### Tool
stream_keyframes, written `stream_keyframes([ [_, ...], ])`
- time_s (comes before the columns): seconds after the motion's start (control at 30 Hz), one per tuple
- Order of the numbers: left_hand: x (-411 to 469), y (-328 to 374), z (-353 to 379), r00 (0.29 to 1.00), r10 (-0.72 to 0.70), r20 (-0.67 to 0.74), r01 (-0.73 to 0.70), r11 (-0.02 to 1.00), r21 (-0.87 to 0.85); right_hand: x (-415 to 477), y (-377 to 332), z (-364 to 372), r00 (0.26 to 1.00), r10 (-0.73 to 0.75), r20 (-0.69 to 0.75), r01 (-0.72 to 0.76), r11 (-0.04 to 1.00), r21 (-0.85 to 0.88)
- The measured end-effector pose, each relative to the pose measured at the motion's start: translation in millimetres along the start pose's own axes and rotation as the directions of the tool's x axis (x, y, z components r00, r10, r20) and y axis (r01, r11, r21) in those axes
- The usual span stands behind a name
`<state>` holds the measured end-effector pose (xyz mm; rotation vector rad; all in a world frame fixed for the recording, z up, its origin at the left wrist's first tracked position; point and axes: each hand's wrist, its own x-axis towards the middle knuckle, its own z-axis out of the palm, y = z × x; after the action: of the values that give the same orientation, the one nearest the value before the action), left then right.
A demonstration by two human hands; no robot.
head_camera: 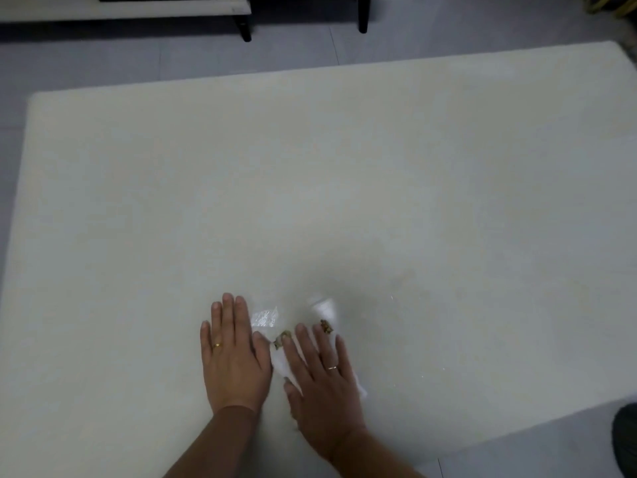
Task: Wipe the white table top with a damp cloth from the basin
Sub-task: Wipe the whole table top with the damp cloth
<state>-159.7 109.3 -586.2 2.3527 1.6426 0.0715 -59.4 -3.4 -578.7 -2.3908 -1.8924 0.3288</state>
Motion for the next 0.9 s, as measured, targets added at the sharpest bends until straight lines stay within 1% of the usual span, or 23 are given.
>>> stream_keyframes([
  [0.03,-0.1,-0.2,-0.1,1.000,0.001,-0.004,-0.001,1.000,-0.002,-3.4,13.6,-1.2,0.997,-0.078,0.007,0.078,0.997,-0.028],
  [0.07,-0.4,0.0,-0.1,1.000,-0.001,-0.008,0.001,1.000,-0.006,-5.3,29.2,-4.0,0.992,-0.121,0.023,0.122,0.990,-0.064],
  [0.1,-0.3,0.5,-0.2,1.000,-0.005,-0.014,0.005,1.000,-0.010,-5.8,45.5,-7.9,0.993,-0.115,0.029,0.118,0.988,-0.097],
  [0.13,-0.3,1.4,-0.3,1.000,-0.011,-0.018,0.010,1.000,-0.014,-5.3,62.4,-11.6,0.998,-0.056,0.010,0.057,0.991,-0.121],
  [0.17,-0.2,2.0,-0.3,1.000,-0.016,-0.020,0.016,1.000,-0.013,-4.8,75.5,-15.2,0.999,0.050,-0.019,-0.052,0.991,-0.125],
  [0.2,-0.3,2.6,-0.1,1.000,-0.020,-0.019,0.020,1.000,-0.010,-4.8,80.7,-18.2,0.982,0.186,-0.039,-0.189,0.976,-0.105],
  [0.27,-0.7,3.0,0.2,1.000,-0.023,-0.018,0.023,1.000,-0.006,-4.3,64.2,-19.8,0.891,0.449,-0.062,-0.451,0.893,-0.015],
  [0.3,-1.1,3.1,0.1,1.000,-0.022,-0.016,0.022,1.000,-0.001,-5.3,47.9,-16.2,0.853,0.518,-0.060,-0.517,0.856,0.029],
  [0.33,-1.8,2.9,-0.1,1.000,-0.020,-0.009,0.020,1.000,0.011,-8.6,29.4,-11.0,0.854,0.517,-0.053,-0.515,0.856,0.057],
  [0.37,-2.1,2.4,-0.2,1.000,-0.019,0.002,0.019,1.000,0.025,-14.9,11.1,-4.8,0.893,0.449,-0.041,-0.446,0.893,0.061],
  [0.43,-2.6,1.8,0.5,1.000,-0.016,0.019,0.015,0.999,0.047,-35.4,-9.9,4.1,0.981,0.196,0.005,-0.196,0.980,0.035],
  [0.5,-2.5,0.6,1.6,1.000,-0.014,0.027,0.012,0.998,0.061,-48.2,5.7,6.2,0.999,-0.039,0.019,0.039,0.999,0.008],
  [0.53,-2.4,0.0,1.9,0.999,-0.014,0.031,0.012,0.998,0.065,-50.1,20.3,2.9,0.993,-0.117,0.032,0.118,0.993,-0.030],
  [0.57,-2.0,-0.7,2.0,0.999,-0.011,0.033,0.009,0.997,0.071,-51.1,34.7,-2.4,0.988,-0.145,0.048,0.148,0.986,-0.070],
  [0.6,-2.0,-1.2,2.1,0.999,-0.008,0.034,0.005,0.997,0.078,-51.0,49.0,-7.8,0.993,-0.113,0.045,0.117,0.988,-0.103],
  [0.63,-1.8,-1.0,2.3,0.999,-0.007,0.036,0.004,0.997,0.081,-50.6,62.1,-11.9,0.999,-0.028,0.021,0.030,0.992,-0.119],
  [0.67,-2.2,-0.8,2.4,0.999,-0.009,0.037,0.006,0.997,0.079,-51.0,70.3,-14.7,0.995,0.100,-0.001,-0.099,0.989,-0.108],
  [0.7,-2.3,-0.5,2.4,0.999,-0.014,0.036,0.011,0.997,0.076,-52.1,69.9,-16.2,0.970,0.244,-0.011,-0.245,0.967,-0.066],
  [0.73,-2.4,0.2,2.6,0.999,-0.017,0.035,0.014,0.997,0.075,-52.6,61.9,-15.7,0.925,0.380,-0.018,-0.381,0.925,-0.014],
  [0.77,-2.7,1.1,2.8,0.999,-0.018,0.036,0.015,0.997,0.077,-52.9,48.1,-13.0,0.875,0.484,-0.015,-0.484,0.875,0.025],
  [0.8,-2.7,1.6,2.6,0.999,-0.015,0.040,0.012,0.997,0.081,-54.4,31.8,-8.6,0.851,0.526,-0.010,-0.525,0.850,0.050],
  [0.83,-2.7,1.6,2.5,0.999,-0.012,0.043,0.009,0.996,0.085,-57.5,14.7,-3.2,0.866,0.500,-0.007,-0.499,0.864,0.067],
  [0.9,-2.5,0.6,2.2,0.999,-0.011,0.044,0.007,0.996,0.091,-70.3,-12.0,6.5,0.952,0.305,0.012,-0.306,0.951,0.055],
])
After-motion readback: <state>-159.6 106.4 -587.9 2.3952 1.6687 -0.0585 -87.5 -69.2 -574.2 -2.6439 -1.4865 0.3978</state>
